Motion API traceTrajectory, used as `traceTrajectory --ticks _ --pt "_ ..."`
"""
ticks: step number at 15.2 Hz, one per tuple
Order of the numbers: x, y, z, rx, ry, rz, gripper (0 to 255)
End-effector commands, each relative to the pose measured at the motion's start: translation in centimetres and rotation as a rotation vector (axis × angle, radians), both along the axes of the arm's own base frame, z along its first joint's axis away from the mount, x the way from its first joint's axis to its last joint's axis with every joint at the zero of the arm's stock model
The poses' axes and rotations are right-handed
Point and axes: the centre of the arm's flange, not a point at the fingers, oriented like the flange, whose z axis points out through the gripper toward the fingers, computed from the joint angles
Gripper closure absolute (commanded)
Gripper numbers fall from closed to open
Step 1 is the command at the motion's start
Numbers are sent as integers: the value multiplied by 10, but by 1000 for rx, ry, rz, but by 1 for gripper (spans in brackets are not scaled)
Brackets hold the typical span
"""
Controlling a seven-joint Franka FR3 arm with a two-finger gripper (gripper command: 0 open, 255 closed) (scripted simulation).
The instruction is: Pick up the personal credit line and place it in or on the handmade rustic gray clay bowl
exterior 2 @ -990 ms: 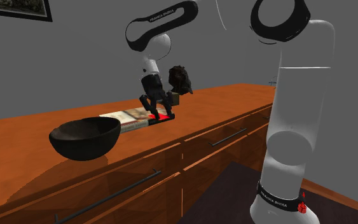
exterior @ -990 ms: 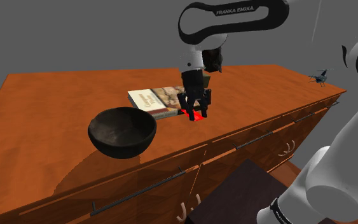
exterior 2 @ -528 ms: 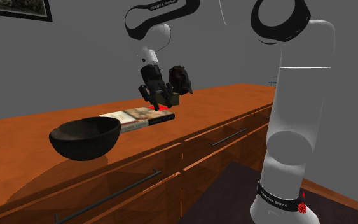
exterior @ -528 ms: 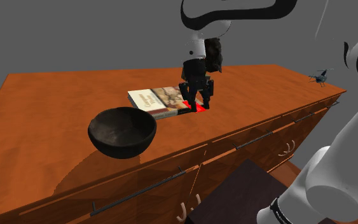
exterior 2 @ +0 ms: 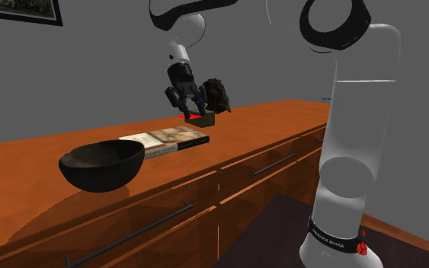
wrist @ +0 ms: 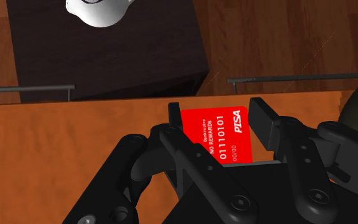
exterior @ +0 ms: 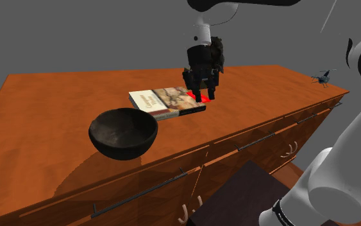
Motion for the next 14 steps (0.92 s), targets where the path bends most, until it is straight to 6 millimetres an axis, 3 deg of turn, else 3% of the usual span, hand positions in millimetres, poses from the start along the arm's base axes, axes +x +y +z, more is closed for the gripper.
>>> traceTrajectory --ticks 1,2,14 --pt "0 0 9 0 0 0 255" --pt "0 0 11 0 0 0 255" --pt "23 157 18 0 0 0 255"
